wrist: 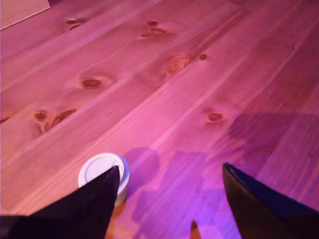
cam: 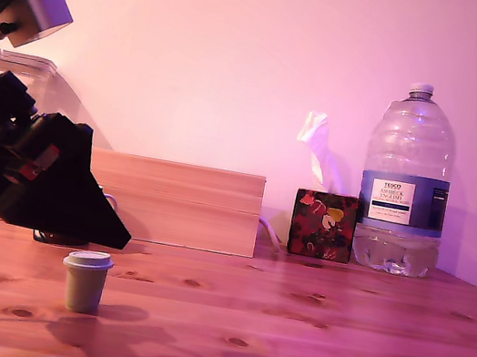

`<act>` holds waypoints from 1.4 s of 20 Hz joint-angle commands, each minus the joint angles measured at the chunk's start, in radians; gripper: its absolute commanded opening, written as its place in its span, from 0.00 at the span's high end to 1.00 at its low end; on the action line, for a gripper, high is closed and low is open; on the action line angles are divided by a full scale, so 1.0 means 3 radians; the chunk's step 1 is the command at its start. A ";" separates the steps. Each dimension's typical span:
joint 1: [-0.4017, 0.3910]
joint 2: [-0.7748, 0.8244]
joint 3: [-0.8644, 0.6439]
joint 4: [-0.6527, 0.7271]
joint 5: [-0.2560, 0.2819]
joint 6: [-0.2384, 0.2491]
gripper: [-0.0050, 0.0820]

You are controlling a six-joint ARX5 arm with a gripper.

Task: Pick up the coffee capsules from the table one by one and drop them inside the nearest coffee cup

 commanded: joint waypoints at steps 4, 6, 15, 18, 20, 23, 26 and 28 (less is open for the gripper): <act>0.0020 -0.0023 -0.0020 -0.0010 -0.0024 -0.0033 0.29; 0.0020 -0.0023 -0.0020 -0.0015 -0.0023 -0.0034 0.29; 0.0085 -0.0032 -0.0126 0.0038 -0.0038 -0.0071 0.29; 0.0165 -0.0050 -0.0262 0.0268 -0.0039 -0.0178 0.29; 0.0228 -0.0100 -0.0402 0.0524 -0.0114 -0.0248 0.29; 0.0314 -0.0191 -0.0621 0.0841 -0.0229 -0.0276 0.29; 0.0379 -0.0223 -0.0768 0.1127 -0.0258 -0.0337 0.29; 0.0399 -0.0223 -0.0865 0.1294 -0.0262 -0.0337 0.29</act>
